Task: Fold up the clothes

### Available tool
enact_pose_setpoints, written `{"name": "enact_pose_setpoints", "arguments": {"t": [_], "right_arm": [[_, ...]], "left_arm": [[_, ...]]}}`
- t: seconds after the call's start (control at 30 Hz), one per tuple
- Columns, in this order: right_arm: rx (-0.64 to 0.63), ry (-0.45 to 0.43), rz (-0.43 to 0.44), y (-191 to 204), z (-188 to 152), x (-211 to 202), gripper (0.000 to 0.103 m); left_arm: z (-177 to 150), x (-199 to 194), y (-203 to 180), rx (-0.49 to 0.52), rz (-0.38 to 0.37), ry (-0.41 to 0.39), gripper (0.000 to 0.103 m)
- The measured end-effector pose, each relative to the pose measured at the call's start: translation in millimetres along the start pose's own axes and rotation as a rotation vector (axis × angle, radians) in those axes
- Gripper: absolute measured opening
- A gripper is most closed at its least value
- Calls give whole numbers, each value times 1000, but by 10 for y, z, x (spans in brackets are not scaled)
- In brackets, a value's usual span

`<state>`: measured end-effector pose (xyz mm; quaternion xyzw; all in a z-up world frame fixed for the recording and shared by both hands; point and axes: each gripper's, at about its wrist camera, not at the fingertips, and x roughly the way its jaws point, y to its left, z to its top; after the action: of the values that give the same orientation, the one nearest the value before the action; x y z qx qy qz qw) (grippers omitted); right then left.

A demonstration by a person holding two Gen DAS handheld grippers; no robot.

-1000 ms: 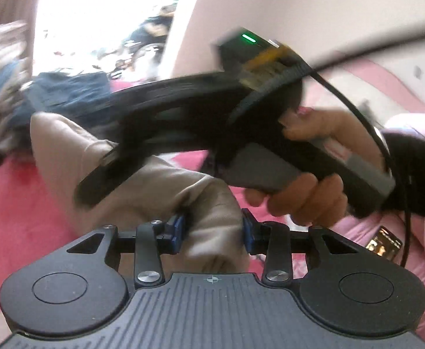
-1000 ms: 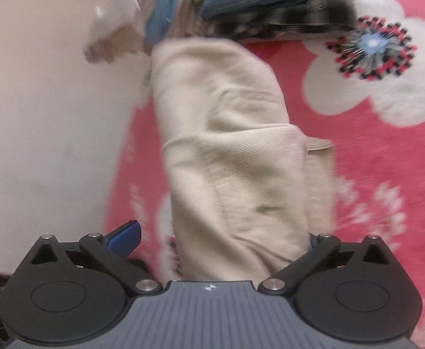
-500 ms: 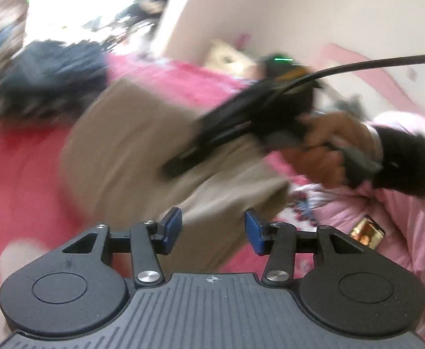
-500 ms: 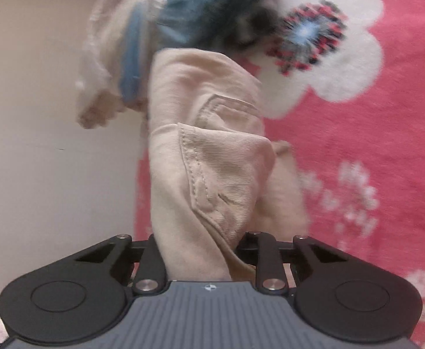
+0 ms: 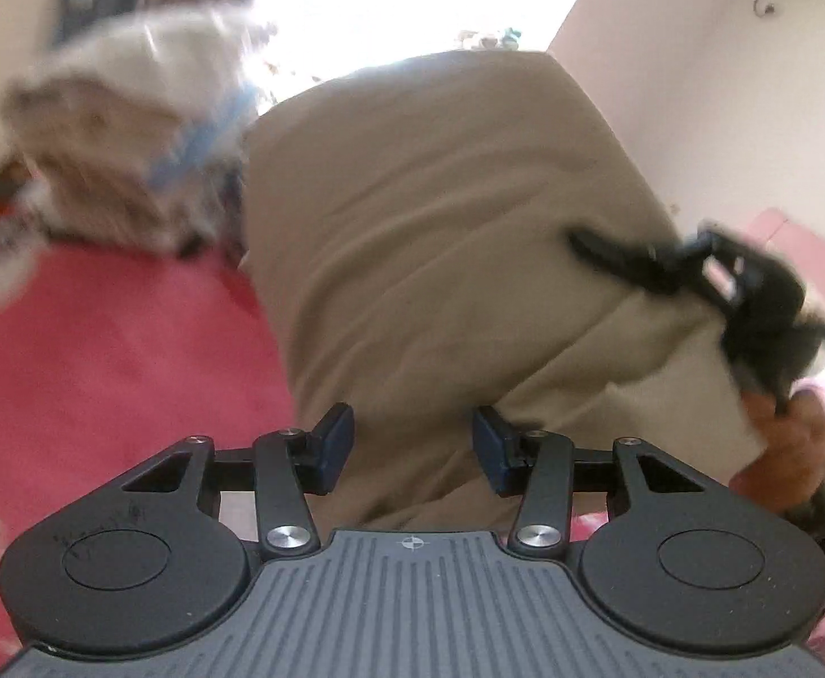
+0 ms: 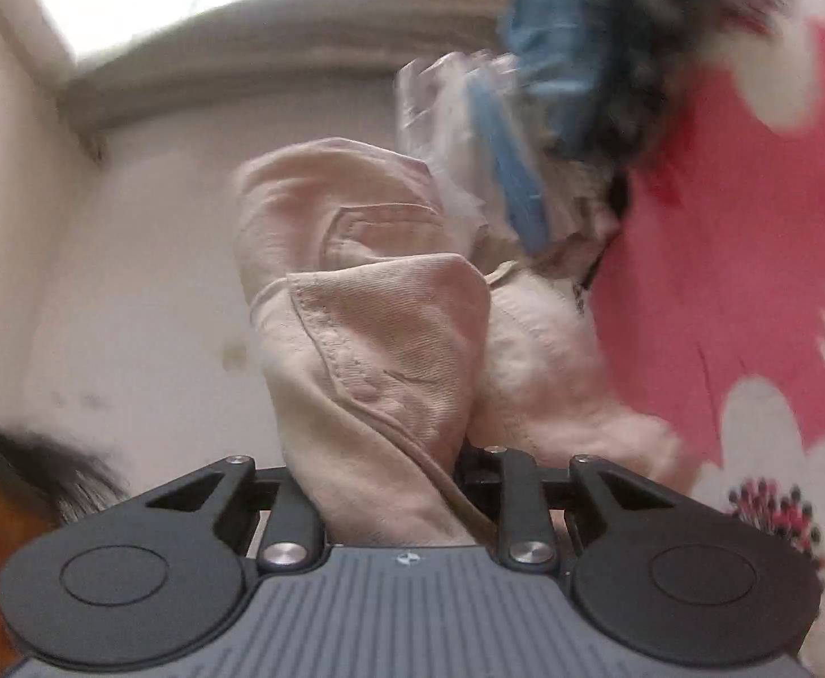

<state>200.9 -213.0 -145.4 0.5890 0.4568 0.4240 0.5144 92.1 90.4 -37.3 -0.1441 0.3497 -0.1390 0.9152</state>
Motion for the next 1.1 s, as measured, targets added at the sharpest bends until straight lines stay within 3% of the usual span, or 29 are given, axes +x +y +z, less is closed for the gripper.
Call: {"name": "enact_pose_setpoints", "arguments": {"t": [0.03,0.13,0.17,0.23,0.3,0.37,0.47,0.57,0.7,0.83,0.97,1.03,1.1], "right_arm": [[31,-12,-40,-192,-27,-86,32],[29,-31,-433,-676,10,-366,52],[18,-14,-508,-722,18,-420,56],[-6,30,-604,-770,26,-519,55],[-61,20,-626,-605,-16,-615,74],[-155,-9,-664,-385,-90,-711,81],[-251,-81,-733,-164,-205,-849,81],[-333,-148,-788,-6,-345,-955,74],[-536,-124,-885,154,-546,-865,59],[-719,22,-931,242,-726,-715,51],[-751,218,-995,92,-873,-575,27],[-776,324,-1006,43,-1032,-518,26],[-831,367,-1036,89,-1157,-509,26]], "left_arm": [[-11,-52,-1,32,12,4,48],[-215,15,14,86,20,101,50],[-319,86,30,90,20,151,50],[-618,271,56,95,40,264,50],[-845,384,77,104,59,347,49],[-819,473,169,90,55,364,49],[-647,416,231,40,45,335,50],[-456,492,249,40,55,305,50],[-405,673,199,103,81,319,50],[-598,731,-33,222,65,373,50],[-848,858,-245,363,30,437,49],[-982,878,-320,434,27,470,49],[-1092,859,-356,480,-10,531,48]]}}
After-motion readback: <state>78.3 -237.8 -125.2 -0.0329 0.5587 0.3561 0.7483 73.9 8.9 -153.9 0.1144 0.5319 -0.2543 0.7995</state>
